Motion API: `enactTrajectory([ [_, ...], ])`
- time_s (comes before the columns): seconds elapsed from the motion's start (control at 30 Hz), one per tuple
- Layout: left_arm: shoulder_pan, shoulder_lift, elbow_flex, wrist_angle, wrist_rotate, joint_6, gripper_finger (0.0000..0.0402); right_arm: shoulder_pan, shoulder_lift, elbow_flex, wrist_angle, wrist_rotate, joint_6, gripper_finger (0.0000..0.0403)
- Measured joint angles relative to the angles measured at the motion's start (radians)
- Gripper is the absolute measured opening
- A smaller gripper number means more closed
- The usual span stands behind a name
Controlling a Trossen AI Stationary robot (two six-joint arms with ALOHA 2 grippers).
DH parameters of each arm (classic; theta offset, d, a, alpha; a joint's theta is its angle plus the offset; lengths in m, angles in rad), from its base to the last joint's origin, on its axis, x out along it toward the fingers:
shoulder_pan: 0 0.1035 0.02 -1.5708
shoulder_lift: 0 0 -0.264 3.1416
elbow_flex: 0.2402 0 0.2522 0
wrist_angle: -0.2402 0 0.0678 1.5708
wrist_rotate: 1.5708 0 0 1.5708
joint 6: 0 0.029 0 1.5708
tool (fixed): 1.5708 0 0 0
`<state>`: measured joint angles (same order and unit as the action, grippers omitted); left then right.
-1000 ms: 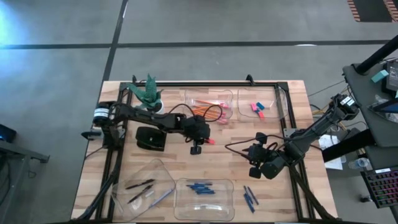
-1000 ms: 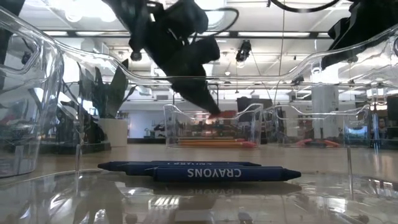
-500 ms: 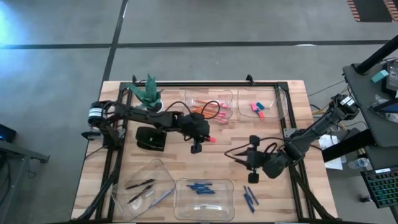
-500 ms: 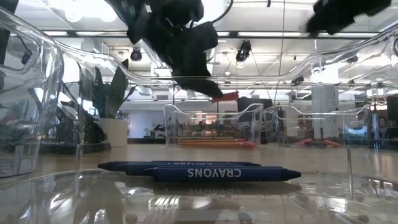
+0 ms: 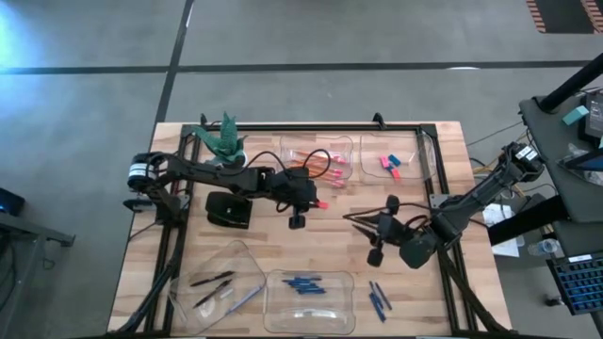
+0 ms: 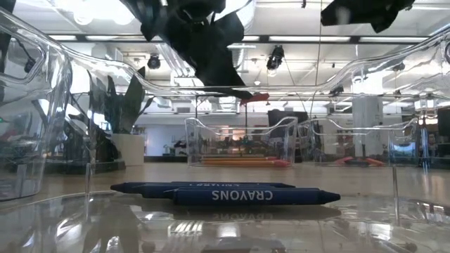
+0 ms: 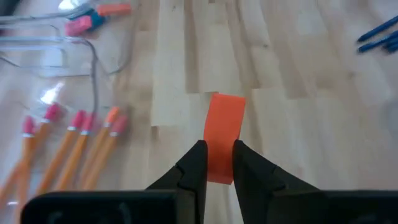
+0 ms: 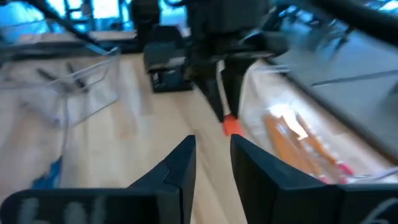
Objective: Sort crayons/erasers/pens/pencils in bins
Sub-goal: Put the orange eraser into the top right transparent bin
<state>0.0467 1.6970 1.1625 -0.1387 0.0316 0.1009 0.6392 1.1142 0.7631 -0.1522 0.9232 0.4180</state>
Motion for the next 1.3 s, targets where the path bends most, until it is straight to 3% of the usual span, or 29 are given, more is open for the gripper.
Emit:
enactTrajectory([
  [0.23, -0.002, 0.0, 0.001, -0.001, -0.175, 0.116, 0.0047, -0.003, -0.051, 0.0, 0.001, 0.209, -0.075, 0.0054],
  [0.5, -0.003, -0.008, 0.021, 0.005, -0.213, 0.117, 0.0047, -0.004, -0.187, 0.0, 0.001, 0.214, -0.156, 0.0038],
  [0.73, -0.015, -0.008, 0.03, 0.102, -0.213, 0.133, 0.0047, -0.027, -0.333, 0.0, 0.011, 0.213, -0.389, 0.0038],
  [0.87, -0.03, -0.008, 0.03, 0.165, -0.213, 0.166, 0.0047, -0.097, -0.441, 0.0, -0.013, 0.244, -0.322, 0.0038],
  [0.93, -0.037, -0.008, 0.032, 0.191, -0.213, 0.172, 0.0047, -0.143, -0.498, 0.0, -0.075, 0.19, -0.239, 0.0038],
  [1.07, -0.049, -0.008, 0.032, 0.274, -0.213, 0.174, 0.0047, -0.248, -0.584, 0.0, -0.245, -0.024, 0.01, 0.0042],
  [1.17, -0.056, -0.008, 0.034, 0.307, -0.214, 0.178, 0.0047, -0.306, -0.586, 0.0, -0.336, -0.125, 0.148, 0.0059],
  [1.3, -0.06, -0.008, 0.034, 0.395, -0.216, 0.208, 0.0047, -0.348, -0.513, 0.001, -0.336, -0.205, 0.176, 0.0099],
])
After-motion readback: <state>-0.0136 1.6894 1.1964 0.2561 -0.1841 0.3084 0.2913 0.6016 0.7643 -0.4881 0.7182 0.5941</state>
